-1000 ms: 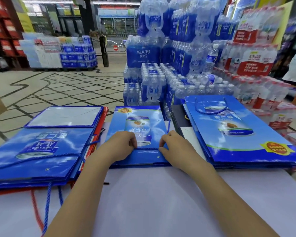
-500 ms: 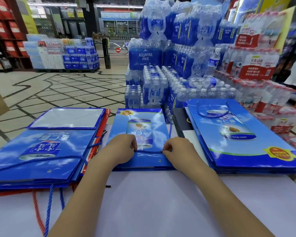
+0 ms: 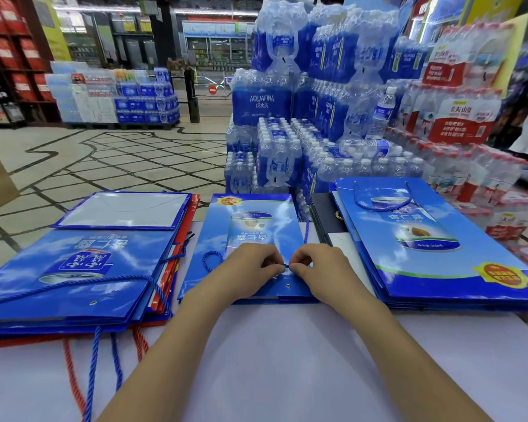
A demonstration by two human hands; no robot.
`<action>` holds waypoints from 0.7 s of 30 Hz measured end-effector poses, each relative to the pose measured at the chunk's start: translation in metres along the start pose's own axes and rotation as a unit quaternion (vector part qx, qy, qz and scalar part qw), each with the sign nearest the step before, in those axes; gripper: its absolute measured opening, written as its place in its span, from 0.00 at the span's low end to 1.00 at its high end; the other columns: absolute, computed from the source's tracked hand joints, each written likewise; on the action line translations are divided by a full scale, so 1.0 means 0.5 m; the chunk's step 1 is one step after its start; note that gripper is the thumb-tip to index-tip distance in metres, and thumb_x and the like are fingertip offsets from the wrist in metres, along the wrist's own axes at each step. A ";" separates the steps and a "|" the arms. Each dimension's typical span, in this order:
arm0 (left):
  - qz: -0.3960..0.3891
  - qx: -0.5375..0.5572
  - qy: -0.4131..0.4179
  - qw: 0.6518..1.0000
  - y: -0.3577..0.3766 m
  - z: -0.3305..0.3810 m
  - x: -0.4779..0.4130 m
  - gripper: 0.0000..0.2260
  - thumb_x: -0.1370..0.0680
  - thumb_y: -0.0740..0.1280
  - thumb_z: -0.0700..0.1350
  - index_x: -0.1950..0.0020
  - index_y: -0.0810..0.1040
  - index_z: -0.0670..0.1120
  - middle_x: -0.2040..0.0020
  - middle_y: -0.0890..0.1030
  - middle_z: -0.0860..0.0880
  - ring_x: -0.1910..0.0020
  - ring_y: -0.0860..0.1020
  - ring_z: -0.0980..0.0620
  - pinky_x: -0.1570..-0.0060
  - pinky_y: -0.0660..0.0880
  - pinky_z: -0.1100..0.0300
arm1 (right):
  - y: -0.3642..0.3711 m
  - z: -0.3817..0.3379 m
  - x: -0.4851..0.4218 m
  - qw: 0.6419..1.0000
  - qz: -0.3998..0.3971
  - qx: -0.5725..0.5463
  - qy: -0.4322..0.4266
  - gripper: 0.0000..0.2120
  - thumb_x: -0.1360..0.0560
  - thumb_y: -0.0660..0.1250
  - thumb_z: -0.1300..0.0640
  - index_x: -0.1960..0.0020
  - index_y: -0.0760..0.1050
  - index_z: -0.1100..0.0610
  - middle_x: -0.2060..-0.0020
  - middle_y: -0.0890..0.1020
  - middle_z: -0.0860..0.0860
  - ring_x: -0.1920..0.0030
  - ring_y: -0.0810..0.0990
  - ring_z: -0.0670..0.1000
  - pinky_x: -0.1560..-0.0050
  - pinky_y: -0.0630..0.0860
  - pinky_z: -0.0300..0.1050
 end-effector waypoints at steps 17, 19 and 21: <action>0.017 0.074 -0.027 0.997 -0.012 -0.007 0.003 0.04 0.26 0.71 0.51 0.59 0.82 0.52 0.58 0.81 0.53 0.57 0.77 0.55 0.56 0.74 0.61 | -0.011 -0.015 0.027 0.980 -0.167 0.074 -0.079 0.20 0.27 0.71 0.46 0.37 0.79 0.51 0.41 0.77 0.44 0.41 0.74 0.45 0.40 0.72 0.41; -0.003 0.089 -0.013 0.996 -0.006 0.002 0.006 0.03 0.25 0.70 0.49 0.57 0.81 0.52 0.58 0.82 0.54 0.58 0.78 0.57 0.55 0.76 0.60 | -0.012 -0.015 0.029 0.978 -0.179 0.076 -0.078 0.22 0.28 0.72 0.47 0.35 0.78 0.50 0.39 0.76 0.43 0.39 0.74 0.44 0.38 0.71 0.41; -0.033 0.109 -0.018 0.993 0.001 0.006 0.011 0.02 0.24 0.68 0.48 0.56 0.80 0.52 0.59 0.83 0.55 0.65 0.78 0.59 0.62 0.76 0.60 | -0.013 -0.014 0.029 0.978 -0.177 0.077 -0.073 0.22 0.29 0.72 0.46 0.36 0.79 0.50 0.39 0.77 0.43 0.40 0.74 0.45 0.39 0.72 0.41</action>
Point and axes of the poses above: each hand's wrist, its own x-axis away from the middle knuckle, its own y-axis out of the palm, z = x × y, the point moved 6 cm from there along -x, towards the middle knuckle
